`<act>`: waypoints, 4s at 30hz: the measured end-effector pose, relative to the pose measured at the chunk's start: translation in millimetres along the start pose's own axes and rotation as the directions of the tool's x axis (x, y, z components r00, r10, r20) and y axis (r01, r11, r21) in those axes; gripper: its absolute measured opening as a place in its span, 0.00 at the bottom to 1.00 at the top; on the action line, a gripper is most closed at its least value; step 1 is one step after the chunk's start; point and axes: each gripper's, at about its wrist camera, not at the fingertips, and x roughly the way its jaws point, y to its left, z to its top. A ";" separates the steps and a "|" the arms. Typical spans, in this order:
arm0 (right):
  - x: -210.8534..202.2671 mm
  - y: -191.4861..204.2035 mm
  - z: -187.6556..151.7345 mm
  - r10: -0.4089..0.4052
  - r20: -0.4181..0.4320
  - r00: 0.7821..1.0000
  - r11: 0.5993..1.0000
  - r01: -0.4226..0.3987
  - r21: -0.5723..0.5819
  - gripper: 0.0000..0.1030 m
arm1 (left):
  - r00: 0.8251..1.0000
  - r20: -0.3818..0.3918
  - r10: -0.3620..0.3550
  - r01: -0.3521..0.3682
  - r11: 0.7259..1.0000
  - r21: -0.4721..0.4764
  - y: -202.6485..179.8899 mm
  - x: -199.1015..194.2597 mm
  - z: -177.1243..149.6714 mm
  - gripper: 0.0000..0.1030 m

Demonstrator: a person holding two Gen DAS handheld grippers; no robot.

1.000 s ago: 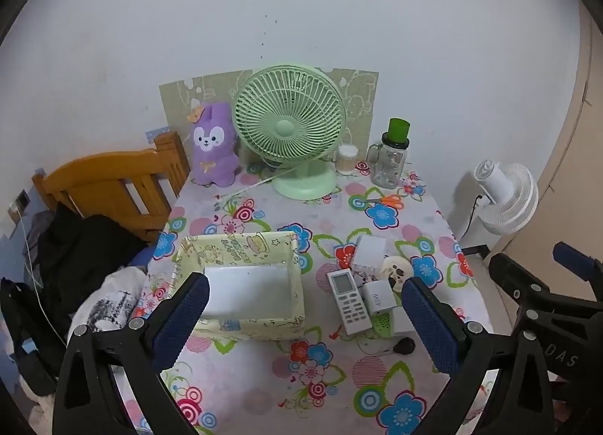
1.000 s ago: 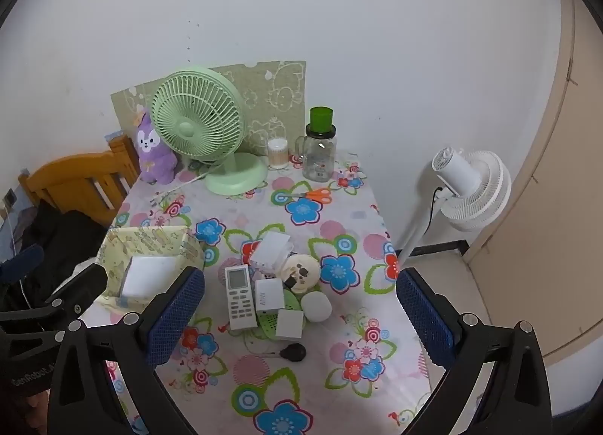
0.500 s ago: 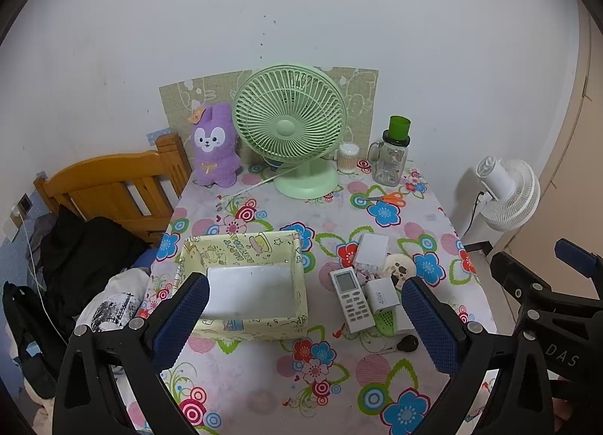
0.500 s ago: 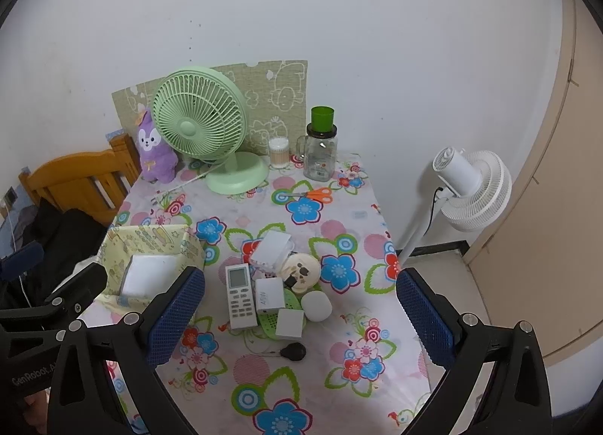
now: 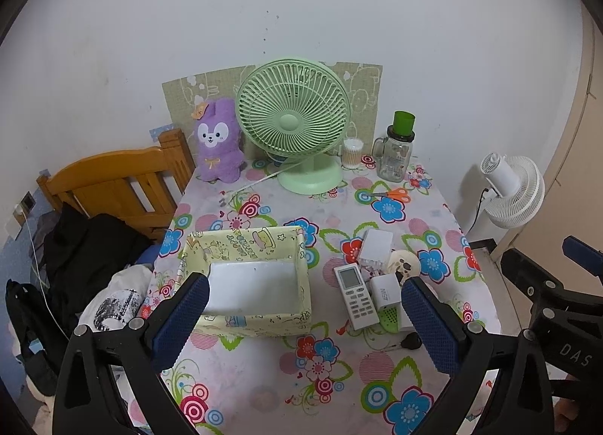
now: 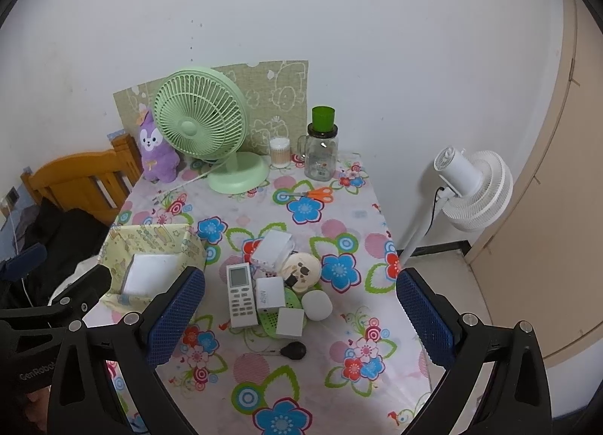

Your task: Organize rigid objects

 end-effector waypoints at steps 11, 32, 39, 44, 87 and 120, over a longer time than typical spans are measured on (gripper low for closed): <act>-0.2 0.3 -0.3 -0.003 0.005 1.000 1.000 0.003 0.000 1.00 | 1.000 0.000 0.000 0.000 1.000 -0.001 -0.1 0.0 1.8 1.00; -4.7 7.4 -2.0 0.005 0.021 1.000 1.000 -0.004 -0.014 1.00 | 1.000 -0.001 0.009 -0.009 1.000 -0.003 5.8 -0.8 6.9 1.00; -4.2 8.8 -2.3 0.008 0.020 1.000 1.000 -0.007 -0.013 1.00 | 1.000 0.000 0.011 -0.011 1.000 -0.001 5.5 -1.3 4.5 1.00; -4.0 9.1 -2.6 0.008 0.020 1.000 1.000 -0.007 -0.014 1.00 | 1.000 -0.001 0.011 -0.011 1.000 -0.001 6.0 -0.9 4.9 1.00; 53.7 19.7 13.1 0.023 -0.100 0.995 0.998 -0.018 0.057 0.99 | 0.978 -0.159 -0.138 0.148 0.988 0.052 14.1 78.0 26.2 1.00; 188.1 -61.9 -7.4 0.027 -0.330 0.944 1.000 -0.024 0.014 0.95 | 0.924 -0.369 -0.096 0.121 0.992 0.044 -74.5 172.8 7.5 0.99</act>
